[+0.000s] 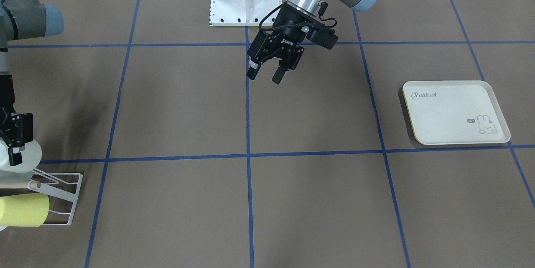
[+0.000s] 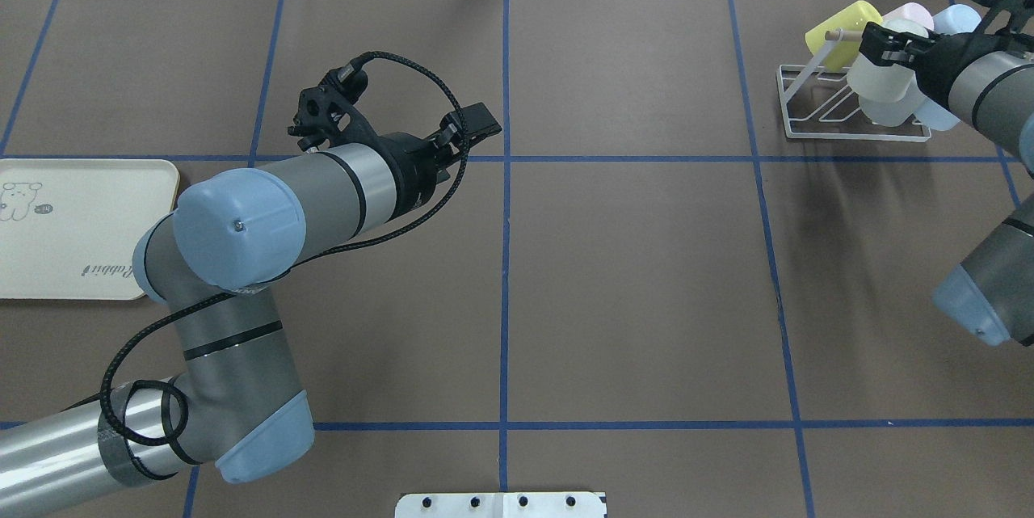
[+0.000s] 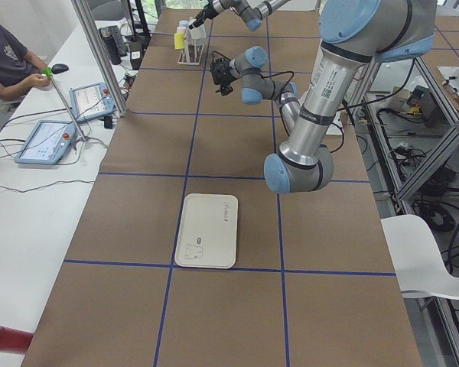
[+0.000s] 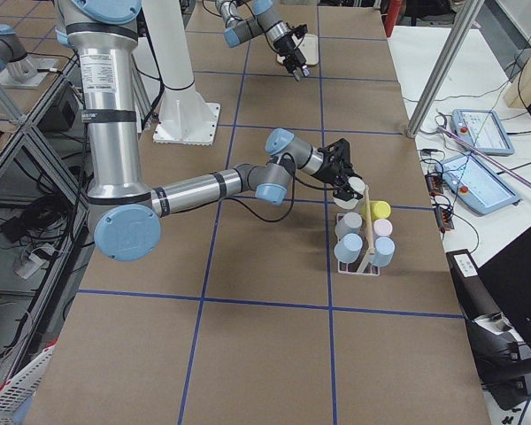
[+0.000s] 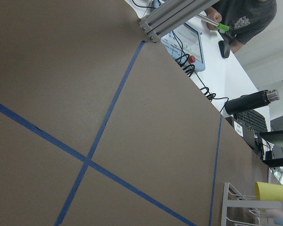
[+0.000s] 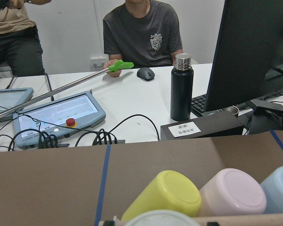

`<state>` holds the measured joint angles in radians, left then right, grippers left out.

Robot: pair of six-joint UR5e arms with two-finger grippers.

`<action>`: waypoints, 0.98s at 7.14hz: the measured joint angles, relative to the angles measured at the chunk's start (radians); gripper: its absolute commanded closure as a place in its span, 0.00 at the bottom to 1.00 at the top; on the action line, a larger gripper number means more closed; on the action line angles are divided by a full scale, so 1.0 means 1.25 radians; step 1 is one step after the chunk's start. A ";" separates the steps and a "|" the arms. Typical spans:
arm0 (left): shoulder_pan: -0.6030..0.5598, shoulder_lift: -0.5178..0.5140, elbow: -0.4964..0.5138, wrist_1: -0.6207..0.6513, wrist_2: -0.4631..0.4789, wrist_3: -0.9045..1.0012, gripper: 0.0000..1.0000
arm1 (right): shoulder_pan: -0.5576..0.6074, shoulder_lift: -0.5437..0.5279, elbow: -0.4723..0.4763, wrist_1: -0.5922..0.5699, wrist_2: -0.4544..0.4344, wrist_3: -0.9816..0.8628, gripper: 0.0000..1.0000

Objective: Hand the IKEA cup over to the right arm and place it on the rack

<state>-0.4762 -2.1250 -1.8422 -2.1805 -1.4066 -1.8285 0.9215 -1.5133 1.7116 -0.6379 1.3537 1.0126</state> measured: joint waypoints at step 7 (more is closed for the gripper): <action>-0.001 0.000 -0.002 0.001 0.001 0.002 0.00 | 0.026 0.012 -0.002 -0.014 0.148 -0.025 0.00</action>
<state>-0.4777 -2.1251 -1.8446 -2.1786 -1.4058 -1.8261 0.9545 -1.4978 1.7085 -0.6559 1.5390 0.9818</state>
